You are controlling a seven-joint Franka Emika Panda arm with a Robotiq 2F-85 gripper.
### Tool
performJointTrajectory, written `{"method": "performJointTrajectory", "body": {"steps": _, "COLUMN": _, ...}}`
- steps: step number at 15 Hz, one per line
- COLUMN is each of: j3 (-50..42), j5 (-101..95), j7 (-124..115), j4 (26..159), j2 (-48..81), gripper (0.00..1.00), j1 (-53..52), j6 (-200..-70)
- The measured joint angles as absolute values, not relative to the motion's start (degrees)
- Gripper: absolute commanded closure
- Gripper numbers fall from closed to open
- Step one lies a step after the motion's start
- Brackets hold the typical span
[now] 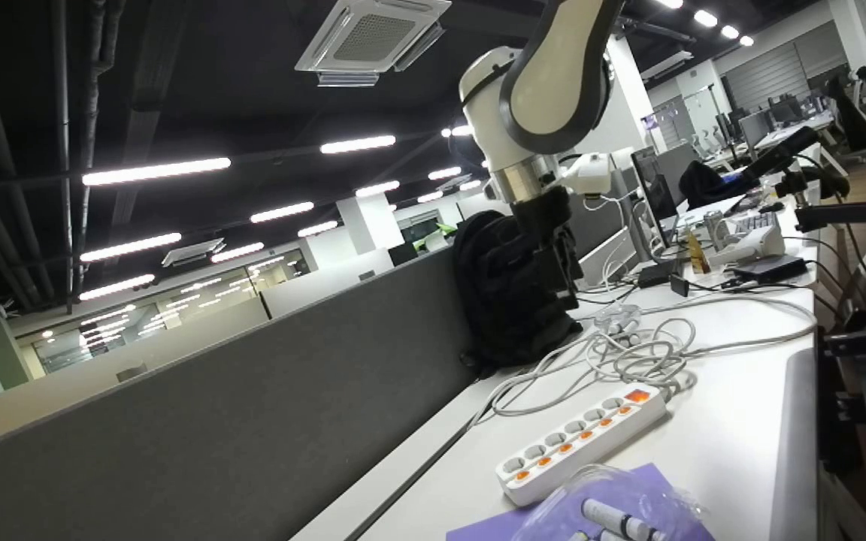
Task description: Turn on the middle switch on the adapter
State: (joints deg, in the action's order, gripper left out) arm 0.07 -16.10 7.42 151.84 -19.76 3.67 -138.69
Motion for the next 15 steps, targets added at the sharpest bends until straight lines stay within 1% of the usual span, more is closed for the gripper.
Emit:
{"method": "performJointTrajectory", "body": {"steps": 1, "j3": 0.1, "j5": -16.7, "j7": 6.6, "j4": 151.7, "j2": -17.7, "gripper": 0.0, "j1": 4.0, "j6": -141.2}}
{"method": "performJointTrajectory", "body": {"steps": 2, "j3": 0.2, "j5": -17.3, "j7": 5.9, "j4": 151.5, "j2": -15.7, "gripper": 0.25, "j1": 4.3, "j6": -143.4}}
{"method": "performJointTrajectory", "body": {"steps": 3, "j3": 0.2, "j5": -18.0, "j7": 5.1, "j4": 151.3, "j2": -13.5, "gripper": 0.27, "j1": 4.6, "j6": -145.6}}
{"method": "performJointTrajectory", "body": {"steps": 7, "j3": 0.2, "j5": -18.6, "j7": 2.7, "j4": 149.2, "j2": -4.8, "gripper": 0.55, "j1": 4.8, "j6": -152.4}}
{"method": "performJointTrajectory", "body": {"steps": 11, "j3": 0.0, "j5": -17.7, "j7": 1.6, "j4": 146.2, "j2": 2.2, "gripper": 0.83, "j1": 4.7, "j6": -154.7}}
{"method": "performJointTrajectory", "body": {"steps": 13, "j3": 0.0, "j5": -14.7, "j7": 2.1, "j4": 145.0, "j2": 4.9, "gripper": 0.95, "j1": 4.5, "j6": -155.1}}
{"method": "performJointTrajectory", "body": {"steps": 14, "j3": -0.1, "j5": -12.7, "j7": 2.7, "j4": 144.4, "j2": 6.1, "gripper": 0.99, "j1": 4.4, "j6": -155.4}}
{"method": "performJointTrajectory", "body": {"steps": 15, "j3": -0.1, "j5": -10.7, "j7": 3.4, "j4": 143.9, "j2": 7.3, "gripper": 1.0, "j1": 4.4, "j6": -155.5}}
